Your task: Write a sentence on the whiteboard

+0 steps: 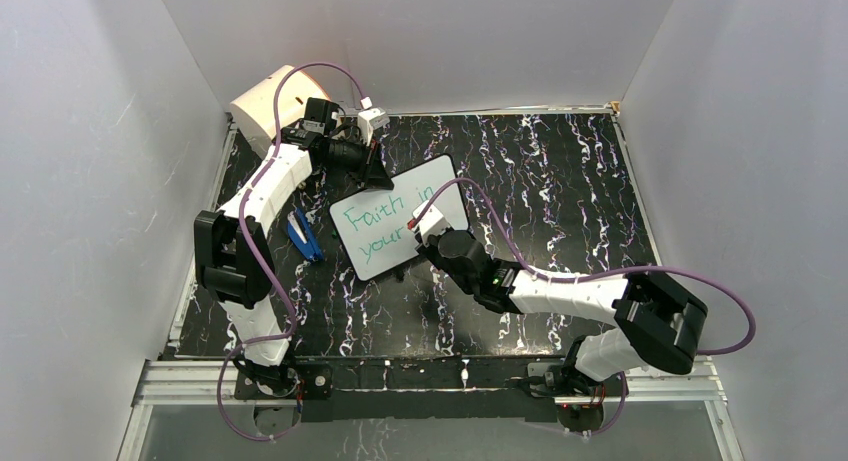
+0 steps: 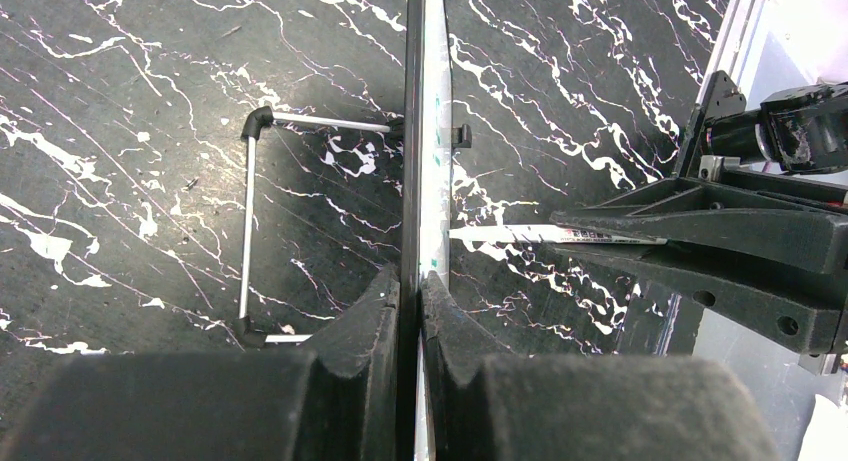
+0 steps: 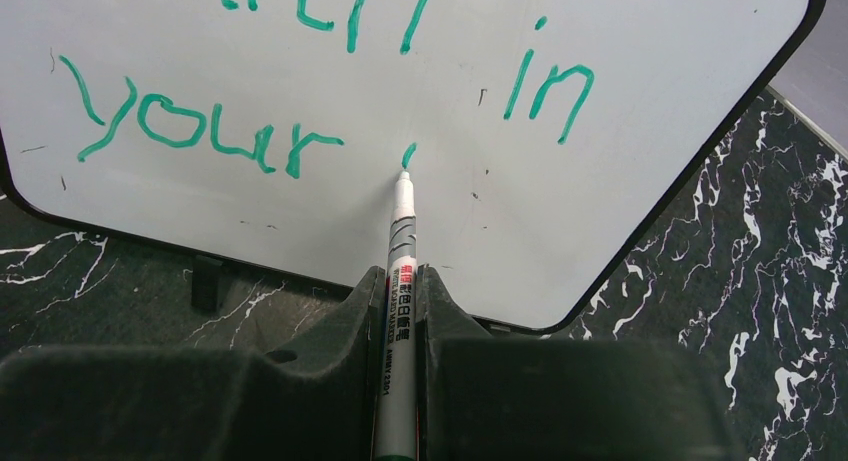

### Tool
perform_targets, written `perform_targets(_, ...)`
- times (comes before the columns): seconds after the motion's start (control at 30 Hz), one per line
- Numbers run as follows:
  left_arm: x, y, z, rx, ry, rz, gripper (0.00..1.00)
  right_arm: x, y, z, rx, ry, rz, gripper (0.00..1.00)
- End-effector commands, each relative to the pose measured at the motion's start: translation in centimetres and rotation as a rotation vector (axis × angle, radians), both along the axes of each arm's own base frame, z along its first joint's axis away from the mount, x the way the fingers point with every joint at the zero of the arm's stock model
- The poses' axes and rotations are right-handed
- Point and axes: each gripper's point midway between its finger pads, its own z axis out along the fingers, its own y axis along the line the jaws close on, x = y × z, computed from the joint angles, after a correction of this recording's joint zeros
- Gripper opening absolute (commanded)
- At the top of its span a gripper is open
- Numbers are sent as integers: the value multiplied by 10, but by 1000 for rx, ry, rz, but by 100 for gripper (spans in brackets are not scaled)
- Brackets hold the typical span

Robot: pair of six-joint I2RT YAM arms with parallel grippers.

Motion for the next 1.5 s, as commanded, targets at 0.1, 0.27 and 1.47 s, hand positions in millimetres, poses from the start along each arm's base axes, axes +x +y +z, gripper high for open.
perform_targets(0.1, -11, 11, -26, 99, 59, 20, 0, 3, 6, 27, 75, -30, -11, 0)
perform_targets(0.27, -12, 10, -24, 98, 56, 20, 0, 4, 8, 25, 71, -30, -12, 0)
perform_targets(1.47, -12, 8, -24, 86, 65, 15, 0, -2, 4, -4, -30, 70, -18, 0)
